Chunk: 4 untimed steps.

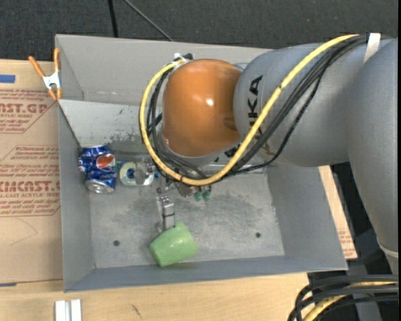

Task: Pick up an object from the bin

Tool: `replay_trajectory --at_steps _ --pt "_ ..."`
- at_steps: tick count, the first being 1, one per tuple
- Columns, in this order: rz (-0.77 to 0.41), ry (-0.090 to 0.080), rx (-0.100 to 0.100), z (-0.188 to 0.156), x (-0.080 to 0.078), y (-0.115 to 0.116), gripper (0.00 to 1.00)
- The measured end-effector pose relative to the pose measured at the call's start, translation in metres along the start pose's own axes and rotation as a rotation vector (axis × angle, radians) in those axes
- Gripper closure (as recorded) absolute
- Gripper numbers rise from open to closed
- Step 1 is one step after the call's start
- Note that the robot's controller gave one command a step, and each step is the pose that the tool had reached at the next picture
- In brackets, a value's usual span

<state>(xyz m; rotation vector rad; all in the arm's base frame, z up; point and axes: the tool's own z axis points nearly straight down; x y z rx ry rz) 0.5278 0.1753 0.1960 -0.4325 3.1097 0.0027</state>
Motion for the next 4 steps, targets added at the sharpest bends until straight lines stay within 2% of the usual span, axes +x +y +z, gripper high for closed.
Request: replay_trajectory --at_steps 1,2,3,4 --pt "-0.24 0.009 -0.001 0.096 0.044 -0.011 0.0" --pt "-0.874 0.004 -0.002 0.127 0.049 -0.041 0.0" --pt "-1.036 -0.005 0.002 0.069 -0.049 -0.059 0.0" --pt "-1.19 0.001 -0.002 0.087 -0.043 -0.087 0.0"
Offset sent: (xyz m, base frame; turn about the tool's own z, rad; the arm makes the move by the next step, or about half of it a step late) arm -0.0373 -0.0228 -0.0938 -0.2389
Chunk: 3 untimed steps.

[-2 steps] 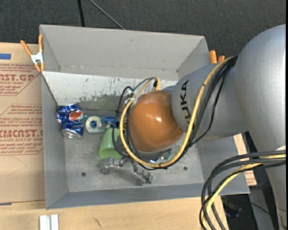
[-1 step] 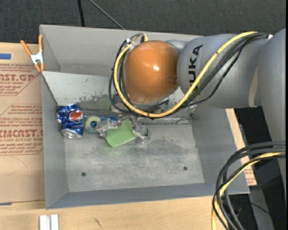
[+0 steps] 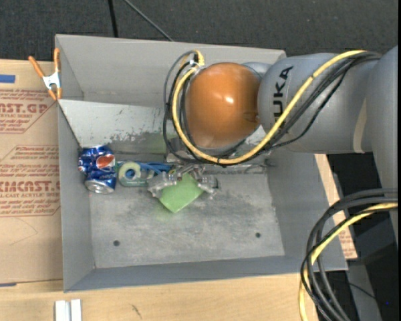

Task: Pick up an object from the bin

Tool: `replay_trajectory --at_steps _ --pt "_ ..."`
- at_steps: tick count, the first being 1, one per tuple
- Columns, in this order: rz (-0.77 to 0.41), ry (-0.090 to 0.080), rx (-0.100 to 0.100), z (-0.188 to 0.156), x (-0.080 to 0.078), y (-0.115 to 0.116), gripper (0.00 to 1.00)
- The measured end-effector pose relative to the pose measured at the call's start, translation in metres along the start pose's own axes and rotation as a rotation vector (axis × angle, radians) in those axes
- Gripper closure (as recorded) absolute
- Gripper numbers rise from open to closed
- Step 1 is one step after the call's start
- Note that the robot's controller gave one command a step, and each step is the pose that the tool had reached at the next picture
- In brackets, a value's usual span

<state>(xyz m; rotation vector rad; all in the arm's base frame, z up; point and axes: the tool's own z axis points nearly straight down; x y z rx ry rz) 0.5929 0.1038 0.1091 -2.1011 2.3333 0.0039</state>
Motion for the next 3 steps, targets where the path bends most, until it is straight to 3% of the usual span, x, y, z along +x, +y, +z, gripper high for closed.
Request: replay_trajectory --at_steps 1,2,3 --pt "-0.012 0.0 0.005 0.033 0.024 0.002 0.0" --pt "-0.011 -0.002 0.008 0.029 0.022 0.0 1.0" --pt "-0.026 -0.001 0.006 -0.112 -0.005 0.096 1.0"
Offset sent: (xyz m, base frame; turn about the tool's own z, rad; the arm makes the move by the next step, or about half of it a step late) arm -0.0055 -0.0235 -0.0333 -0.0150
